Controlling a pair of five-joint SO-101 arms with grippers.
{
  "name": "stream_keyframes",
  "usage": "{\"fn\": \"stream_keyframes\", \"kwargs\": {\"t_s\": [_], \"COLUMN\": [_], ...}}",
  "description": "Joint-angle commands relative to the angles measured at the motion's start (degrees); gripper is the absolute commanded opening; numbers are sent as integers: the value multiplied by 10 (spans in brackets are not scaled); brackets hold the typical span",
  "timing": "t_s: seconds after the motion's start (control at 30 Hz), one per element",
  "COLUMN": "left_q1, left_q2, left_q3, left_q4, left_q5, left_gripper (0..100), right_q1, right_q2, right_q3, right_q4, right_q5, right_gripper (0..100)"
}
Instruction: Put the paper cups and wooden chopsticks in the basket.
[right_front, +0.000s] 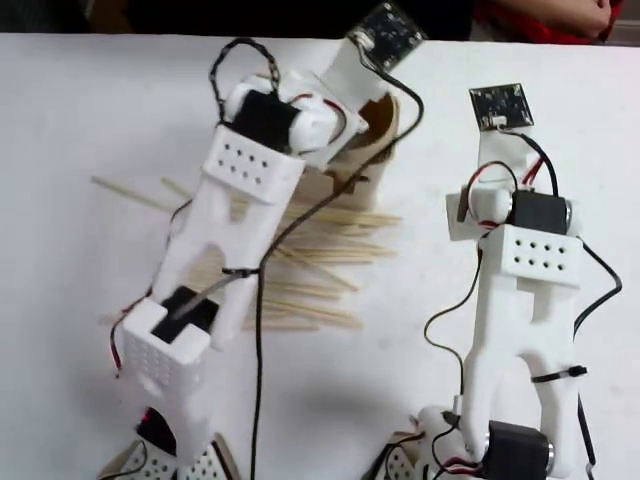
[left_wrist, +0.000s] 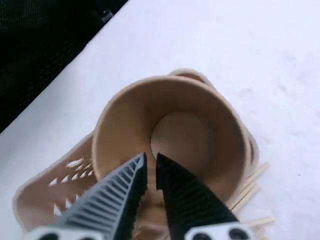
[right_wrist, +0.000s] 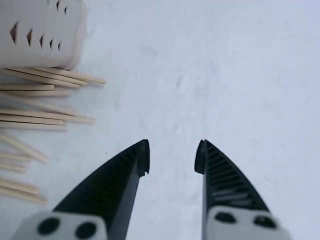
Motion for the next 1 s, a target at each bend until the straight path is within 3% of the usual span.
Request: {"fn": "stream_keyframes", "kwargs": {"t_s": [0.0,0.27,0.47,0.67,0.97], "left_q1": [4,1,-47,-123,-206], "left_q2": [-67,-124,-182,-273,-451], "left_q3": [-63,-134,-164,-91,114], "left_q4": [11,98,156,156,154], "left_q5": [13,11,13,12,9], "left_gripper": [57,58,58,58,57], "right_q1": [4,4,4,4,0], "right_q2": [-18,-21,-22,-22,-87], "right_q3": [-4,-4,-7,-8,-8], "right_q4": [-9,-8,-7,-6,24], "right_q5": [-1,-1,-1,-1,0], "right_gripper": [163,163,163,163,163]}}
